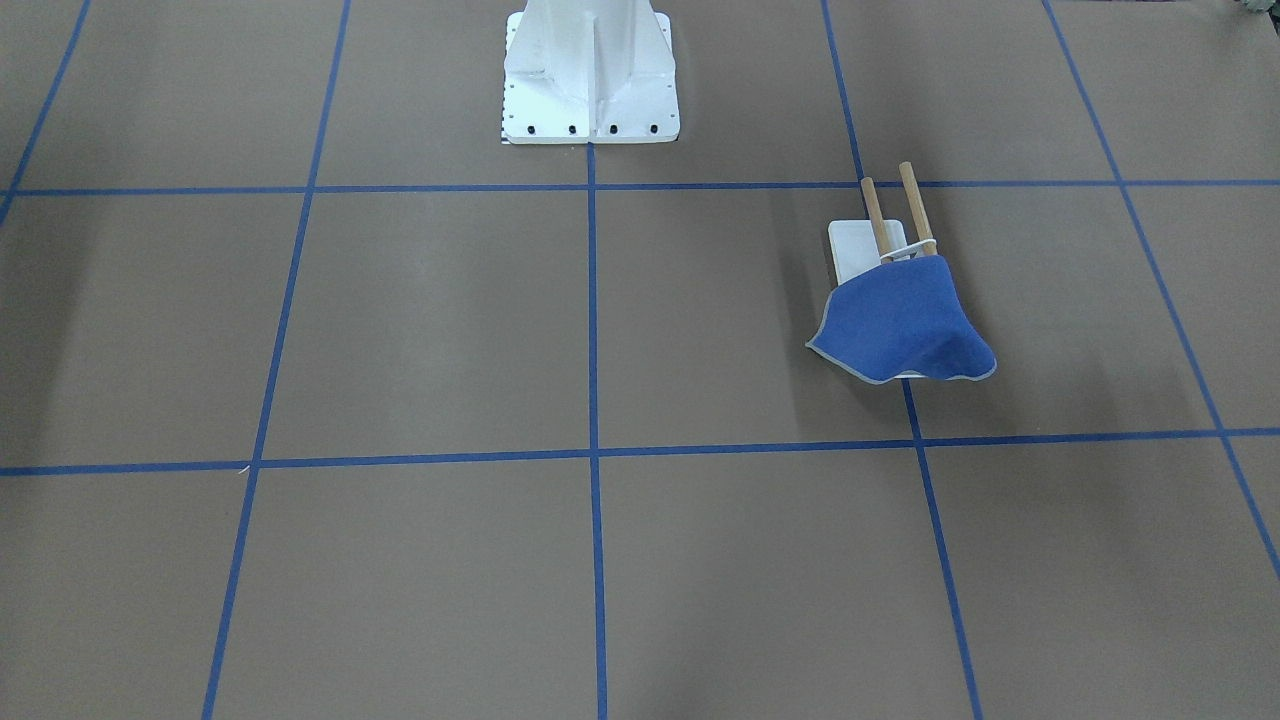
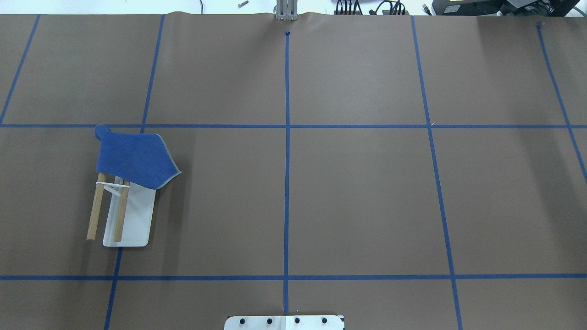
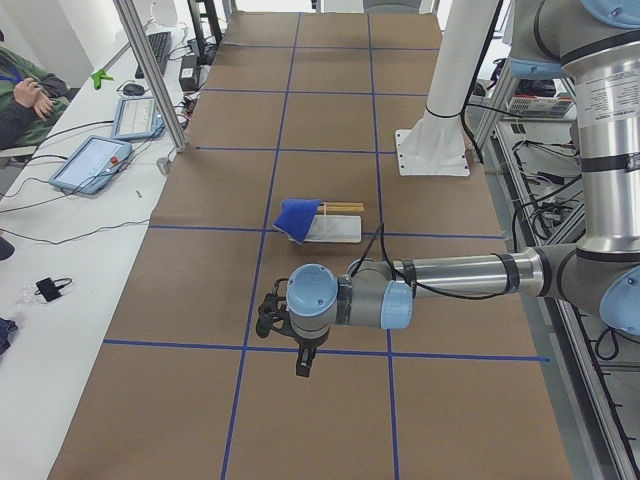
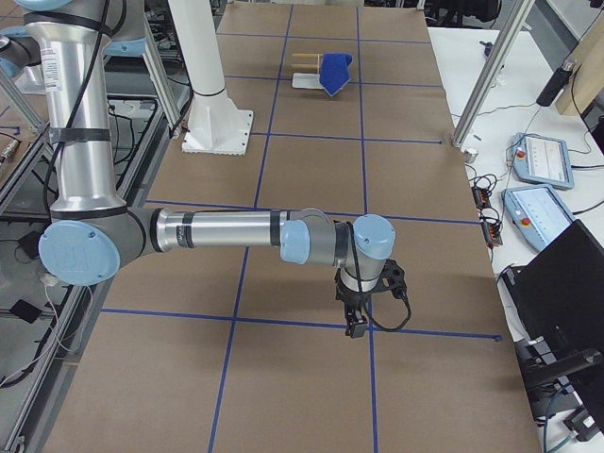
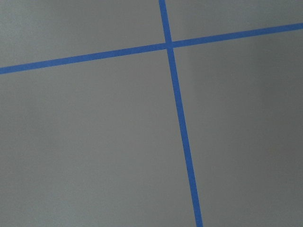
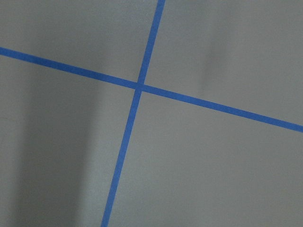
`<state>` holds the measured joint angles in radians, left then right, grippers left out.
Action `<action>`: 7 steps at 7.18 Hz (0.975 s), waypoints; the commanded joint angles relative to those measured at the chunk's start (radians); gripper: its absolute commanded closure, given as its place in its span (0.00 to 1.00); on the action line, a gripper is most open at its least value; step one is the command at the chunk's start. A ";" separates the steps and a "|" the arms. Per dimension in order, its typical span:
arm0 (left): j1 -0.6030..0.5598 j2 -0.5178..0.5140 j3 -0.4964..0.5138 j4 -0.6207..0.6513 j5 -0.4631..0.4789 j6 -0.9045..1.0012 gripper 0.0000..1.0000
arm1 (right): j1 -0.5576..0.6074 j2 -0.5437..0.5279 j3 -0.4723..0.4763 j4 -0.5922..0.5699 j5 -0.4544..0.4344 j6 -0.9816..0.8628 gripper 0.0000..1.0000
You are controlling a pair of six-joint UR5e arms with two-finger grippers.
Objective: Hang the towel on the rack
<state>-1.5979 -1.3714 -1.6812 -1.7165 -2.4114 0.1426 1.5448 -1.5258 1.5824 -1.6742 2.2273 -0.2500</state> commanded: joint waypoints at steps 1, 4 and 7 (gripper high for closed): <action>-0.001 0.000 0.000 0.000 0.011 0.000 0.01 | 0.000 -0.001 0.002 0.001 0.005 0.000 0.00; -0.001 0.000 0.000 0.000 0.015 0.000 0.01 | -0.002 -0.002 0.002 0.001 0.026 -0.003 0.00; -0.001 0.000 0.000 0.000 0.015 0.000 0.01 | -0.006 -0.002 0.002 0.002 0.026 -0.003 0.00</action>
<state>-1.5984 -1.3714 -1.6813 -1.7165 -2.3961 0.1427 1.5404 -1.5278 1.5846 -1.6722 2.2526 -0.2530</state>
